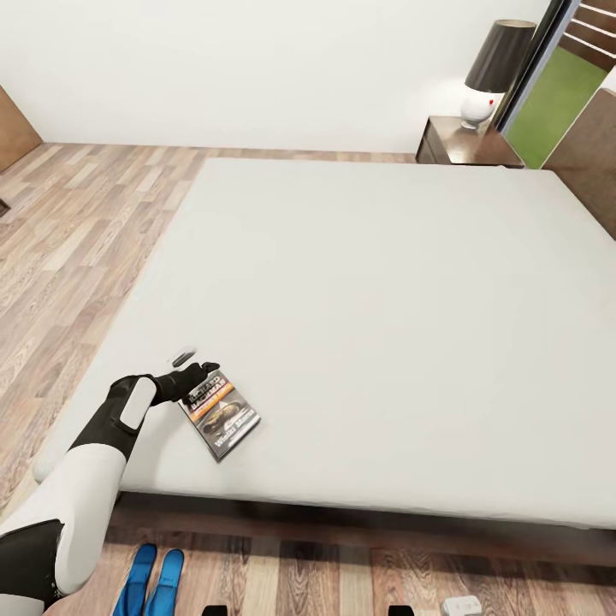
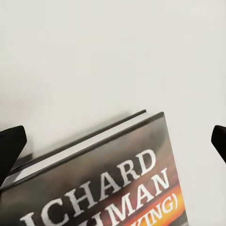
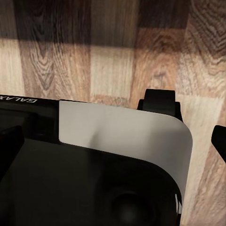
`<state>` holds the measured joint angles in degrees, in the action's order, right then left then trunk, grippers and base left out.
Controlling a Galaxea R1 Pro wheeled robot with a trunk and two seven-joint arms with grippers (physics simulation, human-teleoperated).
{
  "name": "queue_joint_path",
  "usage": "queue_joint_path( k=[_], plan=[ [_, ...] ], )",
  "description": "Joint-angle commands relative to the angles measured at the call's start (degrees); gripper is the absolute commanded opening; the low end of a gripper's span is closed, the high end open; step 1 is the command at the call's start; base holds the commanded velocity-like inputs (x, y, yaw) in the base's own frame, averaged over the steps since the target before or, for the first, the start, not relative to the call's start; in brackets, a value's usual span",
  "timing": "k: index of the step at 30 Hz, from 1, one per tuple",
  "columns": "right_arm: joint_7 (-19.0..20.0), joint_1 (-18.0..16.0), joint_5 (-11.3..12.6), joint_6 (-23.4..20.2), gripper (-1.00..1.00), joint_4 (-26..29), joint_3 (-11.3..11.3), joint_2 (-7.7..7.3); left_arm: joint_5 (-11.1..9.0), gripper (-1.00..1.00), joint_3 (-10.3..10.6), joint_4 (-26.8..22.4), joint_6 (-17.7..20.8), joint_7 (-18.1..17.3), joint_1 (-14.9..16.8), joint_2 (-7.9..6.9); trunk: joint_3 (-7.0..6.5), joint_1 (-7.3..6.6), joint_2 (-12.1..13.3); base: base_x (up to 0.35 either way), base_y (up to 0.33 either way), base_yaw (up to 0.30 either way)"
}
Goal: In the bedroom, move the book from the bed onto either nightstand, and place the two sandals side by side next to the bed.
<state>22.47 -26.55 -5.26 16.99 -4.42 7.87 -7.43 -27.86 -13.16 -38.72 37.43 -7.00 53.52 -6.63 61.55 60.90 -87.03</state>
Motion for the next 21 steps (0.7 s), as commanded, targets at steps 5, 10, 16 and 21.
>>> queue_joint_path(
  k=[5,10,16,21],
  plan=[
    [0.11,-0.08,-0.61,0.41,1.0,-0.24,0.48,-0.04,0.0,1.0,-0.2,0.03,0.45,-0.15,0.01,0.04,0.0,0.0,-0.02,0.0,0.0,-0.046],
    [0.11,-0.08,-0.63,0.41,1.0,-0.24,0.48,-0.04,0.01,1.0,-0.2,0.03,0.45,-0.15,0.01,0.04,-0.18,0.0,-0.02,0.0,0.0,-0.2],
    [0.12,-0.08,-0.63,0.41,1.0,-0.24,0.48,-0.04,0.04,1.0,-0.2,0.04,0.45,-0.17,0.01,0.04,-0.25,0.0,-0.02,0.0,0.0,-0.07],
    [0.12,-0.08,-0.63,0.41,1.0,-0.24,0.48,-0.04,0.02,1.0,-0.2,0.03,0.45,-0.17,0.01,0.08,-0.26,0.0,-0.02,0.0,0.0,-0.005]
  ],
)
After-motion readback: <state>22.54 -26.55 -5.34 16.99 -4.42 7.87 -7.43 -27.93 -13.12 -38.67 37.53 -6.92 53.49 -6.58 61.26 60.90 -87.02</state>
